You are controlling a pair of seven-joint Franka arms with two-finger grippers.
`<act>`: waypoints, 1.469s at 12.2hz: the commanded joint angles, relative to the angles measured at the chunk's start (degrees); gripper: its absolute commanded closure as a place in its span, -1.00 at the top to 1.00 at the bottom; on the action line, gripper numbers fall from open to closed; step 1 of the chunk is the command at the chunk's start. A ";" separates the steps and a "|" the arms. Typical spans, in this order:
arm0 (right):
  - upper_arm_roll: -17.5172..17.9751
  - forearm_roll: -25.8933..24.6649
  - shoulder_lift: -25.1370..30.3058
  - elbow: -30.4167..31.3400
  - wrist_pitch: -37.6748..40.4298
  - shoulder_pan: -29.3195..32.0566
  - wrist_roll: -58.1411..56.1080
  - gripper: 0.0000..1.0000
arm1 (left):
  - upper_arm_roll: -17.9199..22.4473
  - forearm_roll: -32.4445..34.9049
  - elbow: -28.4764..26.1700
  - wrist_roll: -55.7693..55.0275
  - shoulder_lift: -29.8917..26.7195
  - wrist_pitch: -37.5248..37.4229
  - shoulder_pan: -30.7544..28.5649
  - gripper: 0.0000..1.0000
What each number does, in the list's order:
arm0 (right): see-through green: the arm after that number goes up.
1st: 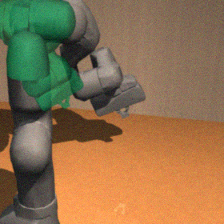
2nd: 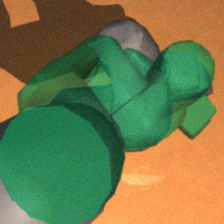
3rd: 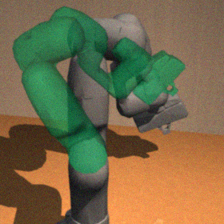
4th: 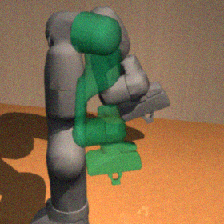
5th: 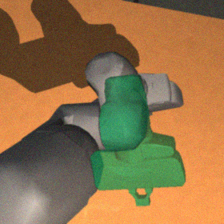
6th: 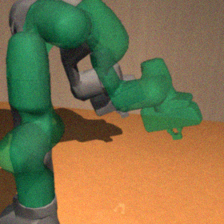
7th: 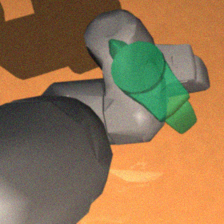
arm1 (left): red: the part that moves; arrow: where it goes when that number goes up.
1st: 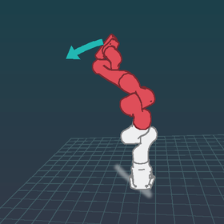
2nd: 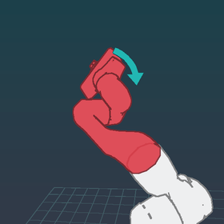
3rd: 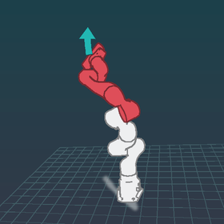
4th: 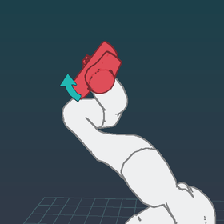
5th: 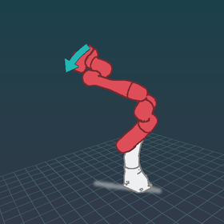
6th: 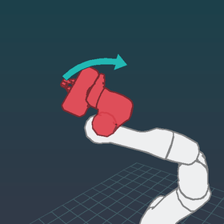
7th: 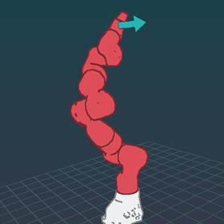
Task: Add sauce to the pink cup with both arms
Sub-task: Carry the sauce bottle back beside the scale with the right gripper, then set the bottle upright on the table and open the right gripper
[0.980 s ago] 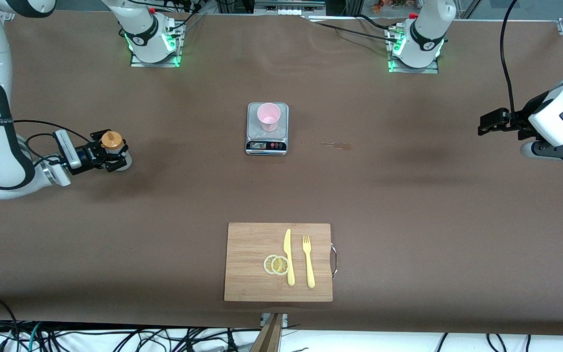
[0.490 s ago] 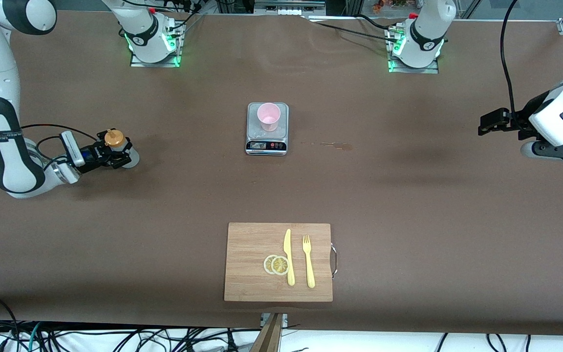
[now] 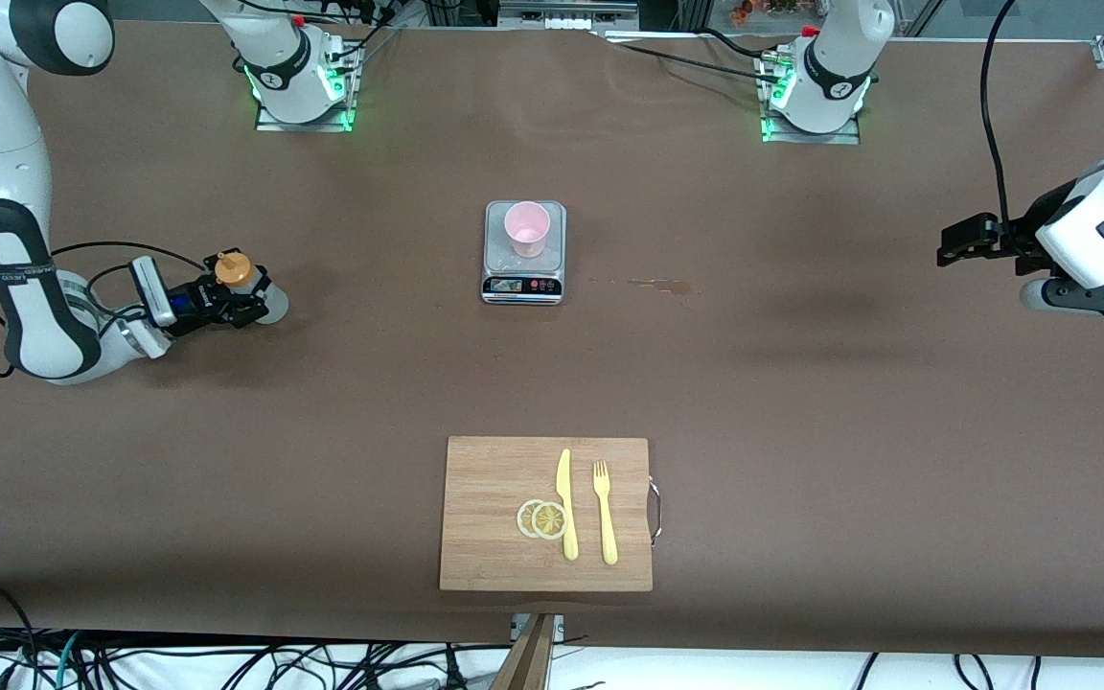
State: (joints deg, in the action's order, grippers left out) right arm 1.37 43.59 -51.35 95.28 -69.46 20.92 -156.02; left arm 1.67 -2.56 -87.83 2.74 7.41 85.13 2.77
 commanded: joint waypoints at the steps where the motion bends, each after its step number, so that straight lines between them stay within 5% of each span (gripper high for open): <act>1: 1.00 3.15 -1.74 2.63 -4.19 -1.50 -3.86 -0.72 | -0.44 1.06 1.96 1.13 1.03 -1.37 -0.58 1.00; 4: 2.32 4.40 -2.09 2.99 -5.16 -1.68 -3.86 -0.71 | -0.44 0.98 1.96 1.04 1.03 -1.37 -0.66 1.00; 5: 2.32 4.40 -2.09 2.81 -4.81 -1.59 -3.86 -0.43 | -0.44 1.06 1.96 1.13 1.03 -1.37 -0.66 1.00; 6: 1.97 4.31 -2.00 2.55 -4.38 -1.59 -3.86 0.73 | -0.44 1.06 1.96 1.13 1.03 -1.37 -0.66 1.00; 7: 1.53 4.31 -1.92 2.46 -4.37 -1.59 -3.94 0.99 | -0.44 1.06 1.96 1.04 1.03 -1.37 -0.66 1.00; 14: -5.76 -3.24 3.25 -2.99 1.86 -1.59 2.01 0.99 | -0.35 0.98 2.14 1.04 1.03 -1.28 -0.58 1.00; 18: -6.91 -13.41 17.38 -2.90 1.26 -2.29 21.14 0.99 | -0.35 0.98 2.23 1.04 1.03 -1.28 -0.58 1.00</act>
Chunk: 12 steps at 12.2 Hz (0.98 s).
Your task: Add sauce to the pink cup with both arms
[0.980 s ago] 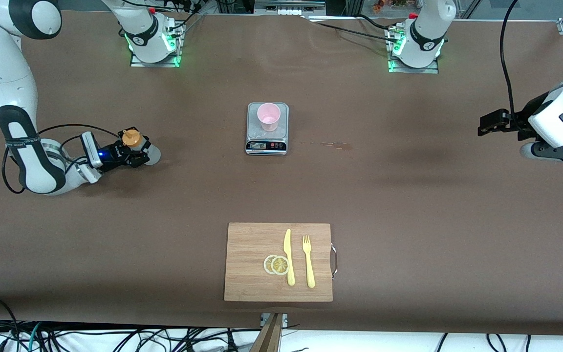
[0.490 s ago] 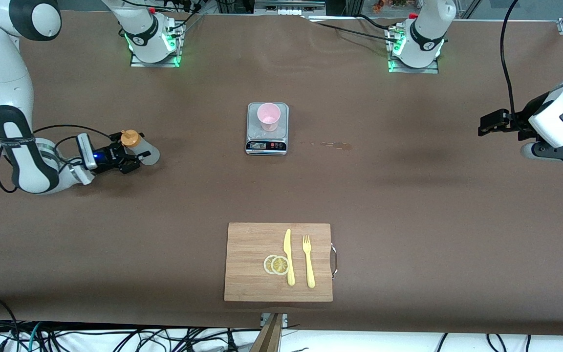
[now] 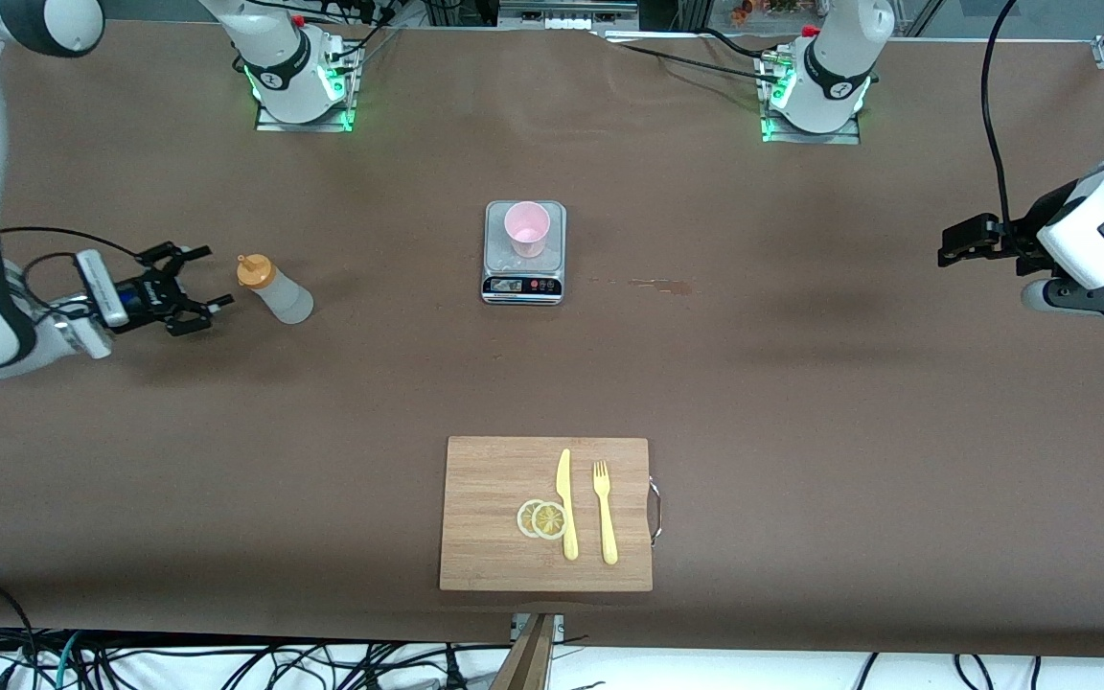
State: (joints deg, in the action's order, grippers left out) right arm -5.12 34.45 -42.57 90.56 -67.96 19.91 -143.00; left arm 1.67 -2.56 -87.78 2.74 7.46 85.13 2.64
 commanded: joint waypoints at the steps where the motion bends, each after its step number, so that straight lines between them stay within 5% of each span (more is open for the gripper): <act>1: -0.41 -6.22 12.64 2.68 -1.03 -1.98 14.96 0.99 | -0.26 0.98 2.17 1.04 0.98 -1.28 -0.45 1.00; 7: -4.80 -17.91 40.78 12.18 -8.86 -15.58 61.25 0.99 | -0.08 1.06 2.17 1.31 0.98 -1.28 -0.53 1.00; 12: -4.28 -25.56 45.20 7.36 -9.39 -25.61 97.42 0.99 | -0.08 0.98 2.08 1.39 1.15 -1.19 -0.53 1.00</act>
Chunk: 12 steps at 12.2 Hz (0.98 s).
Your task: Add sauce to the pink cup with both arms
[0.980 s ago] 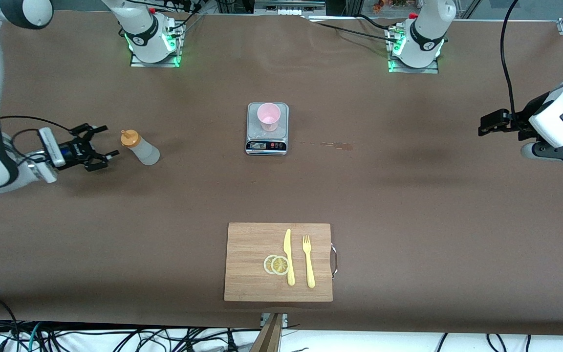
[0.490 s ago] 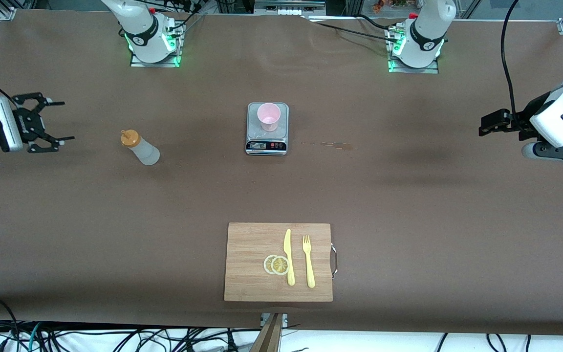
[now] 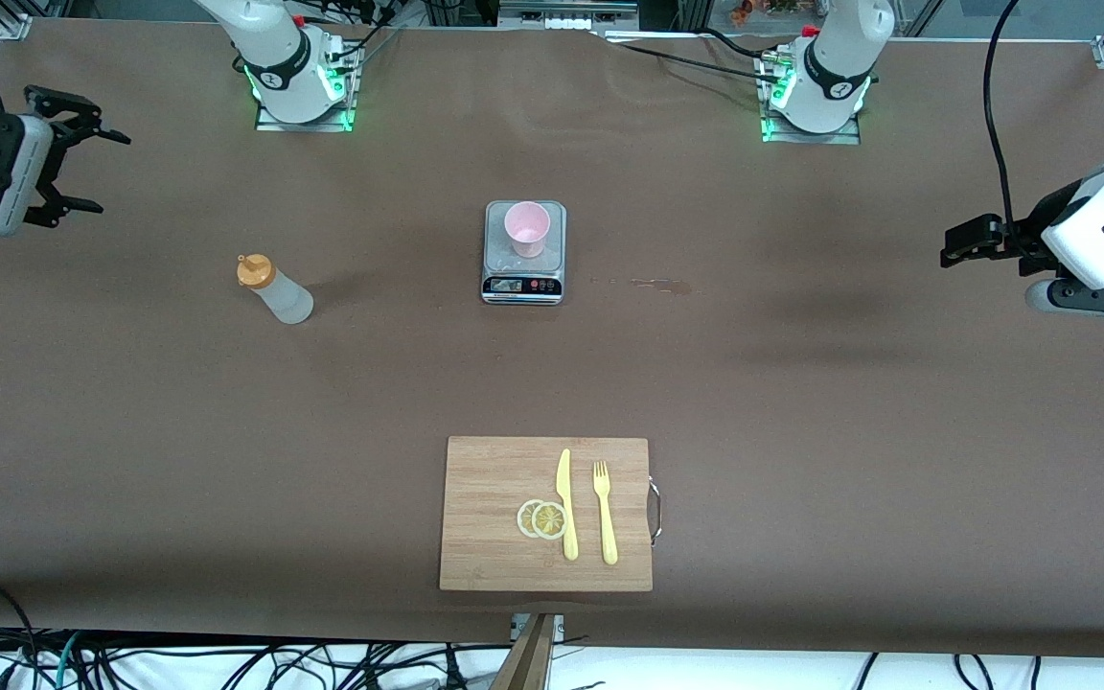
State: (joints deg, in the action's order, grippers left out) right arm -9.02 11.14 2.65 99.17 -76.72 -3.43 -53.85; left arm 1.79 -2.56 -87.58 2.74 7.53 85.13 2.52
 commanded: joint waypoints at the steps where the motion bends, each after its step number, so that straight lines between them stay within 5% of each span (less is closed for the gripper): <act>1: -0.64 -3.05 -0.02 -1.95 -0.54 -4.37 13.89 0.99 | -0.20 0.97 1.97 1.31 1.43 -1.19 -0.41 1.00; 4: 1.54 -9.69 0.42 -4.59 -1.50 -7.12 32.10 0.99 | -0.47 0.89 1.97 0.87 1.52 -1.11 -0.41 1.00; 6: 1.99 -15.26 0.42 -5.21 -4.83 -7.21 31.88 0.99 | -0.47 0.89 1.97 0.78 1.43 -0.93 -0.41 1.00; 9: 1.81 -11.59 1.21 -5.30 -4.67 -7.21 33.45 0.99 | -0.47 0.80 1.89 0.78 1.43 -0.84 -0.41 1.00; 12: 4.27 -11.23 1.21 -7.66 -4.06 -7.12 47.13 0.99 | -0.47 0.80 1.89 0.78 1.52 -0.75 -0.41 1.00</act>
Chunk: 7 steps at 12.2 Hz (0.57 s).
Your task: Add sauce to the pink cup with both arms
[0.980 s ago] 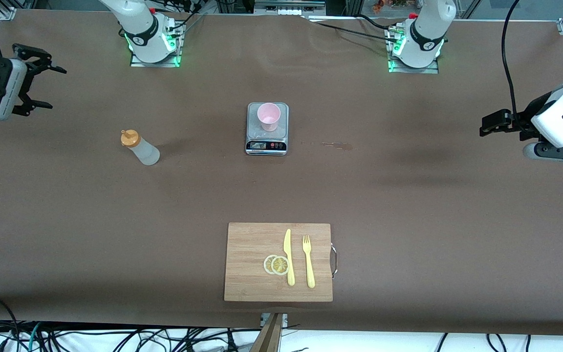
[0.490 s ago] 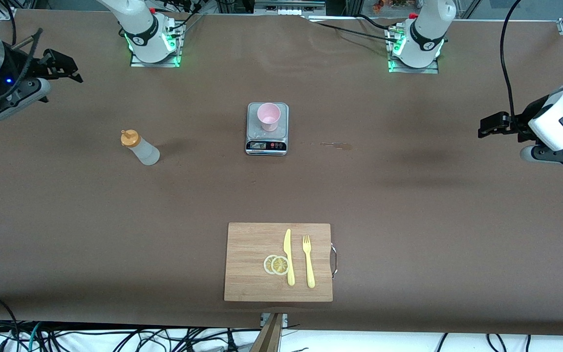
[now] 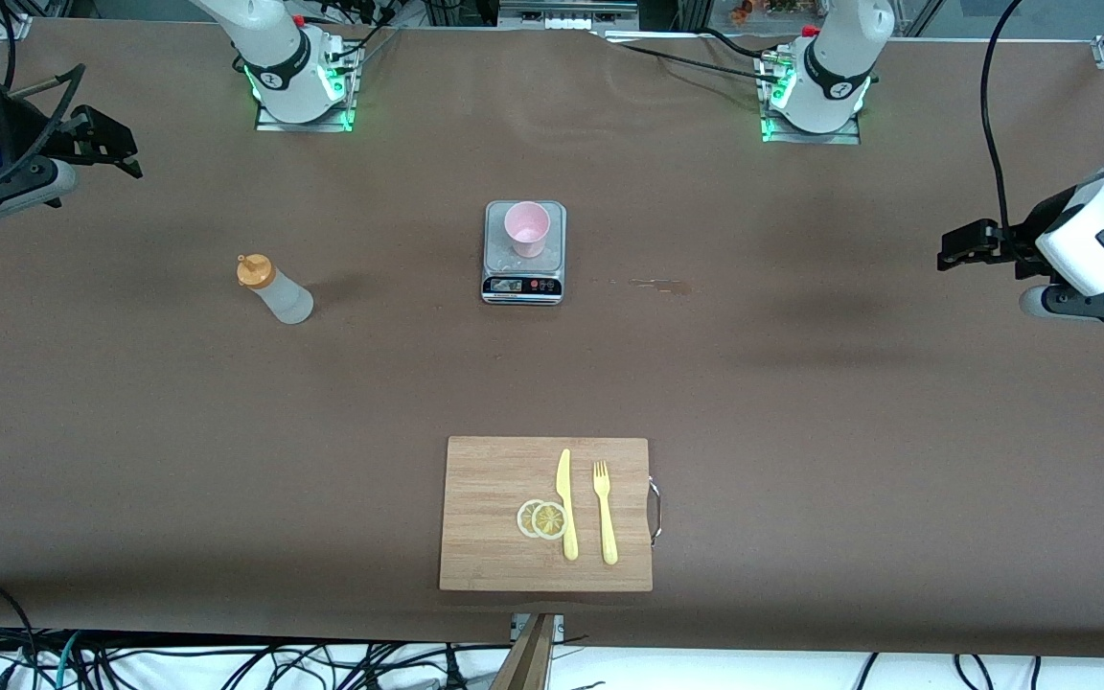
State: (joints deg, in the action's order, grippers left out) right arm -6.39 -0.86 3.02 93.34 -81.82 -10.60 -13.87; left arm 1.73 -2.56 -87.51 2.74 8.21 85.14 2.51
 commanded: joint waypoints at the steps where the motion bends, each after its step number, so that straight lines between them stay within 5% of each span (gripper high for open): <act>1: 1.81 0.78 0.85 -2.54 2.70 -0.03 9.37 0.99 | -0.41 0.71 1.81 0.78 0.76 -0.76 -0.40 1.00; 7: 1.73 1.57 1.02 -3.07 3.06 0.06 10.10 0.99 | -0.41 0.71 1.81 0.78 0.76 -0.76 -0.31 1.00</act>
State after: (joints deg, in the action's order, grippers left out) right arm -4.56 -0.27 3.55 91.00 -79.67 -10.63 -4.63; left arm 1.68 -2.56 -87.47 2.74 8.21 85.14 2.51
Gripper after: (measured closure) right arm 0.000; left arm 0.000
